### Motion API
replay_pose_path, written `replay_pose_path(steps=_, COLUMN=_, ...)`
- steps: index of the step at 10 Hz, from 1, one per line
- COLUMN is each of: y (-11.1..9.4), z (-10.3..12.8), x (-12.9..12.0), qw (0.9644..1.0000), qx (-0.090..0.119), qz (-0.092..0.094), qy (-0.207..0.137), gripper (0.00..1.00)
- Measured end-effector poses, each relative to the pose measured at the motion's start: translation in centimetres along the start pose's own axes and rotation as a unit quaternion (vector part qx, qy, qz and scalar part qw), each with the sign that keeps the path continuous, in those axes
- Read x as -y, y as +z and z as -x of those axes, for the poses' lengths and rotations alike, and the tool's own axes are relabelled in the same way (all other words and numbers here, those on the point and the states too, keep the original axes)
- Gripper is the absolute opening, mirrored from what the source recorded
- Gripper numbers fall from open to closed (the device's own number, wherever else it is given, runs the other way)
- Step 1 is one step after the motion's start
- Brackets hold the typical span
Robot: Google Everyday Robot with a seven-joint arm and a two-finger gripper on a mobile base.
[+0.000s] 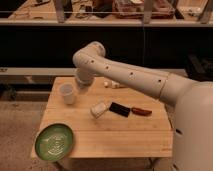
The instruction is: Place the pepper in the ceramic bowl
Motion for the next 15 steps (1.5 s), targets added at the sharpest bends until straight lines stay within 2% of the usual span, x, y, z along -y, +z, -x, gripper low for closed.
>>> replay_pose_path(steps=9, y=-0.1, z=-0.1, x=0.1, qw=1.0, qx=-0.001, qz=-0.001, qy=0.0, gripper=0.33)
replay_pose_path(steps=11, y=-1.1, z=-1.3, x=0.6, qw=0.9999, qx=-0.012, qz=-0.006, qy=-0.003, gripper=0.33)
replay_pose_path(steps=13, y=-6.0, z=-7.9, x=2.8, qw=0.9971, qx=-0.068, qz=-0.033, qy=-0.009, gripper=0.33)
replay_pose_path(steps=14, y=-8.1, z=-11.0, x=3.1, qw=0.995, qx=-0.092, qz=-0.04, qy=-0.004, gripper=0.33)
replay_pose_path(steps=15, y=-10.2, z=-14.5, x=2.9, qw=0.9921, qx=-0.119, qz=-0.04, qy=0.006, gripper=0.29)
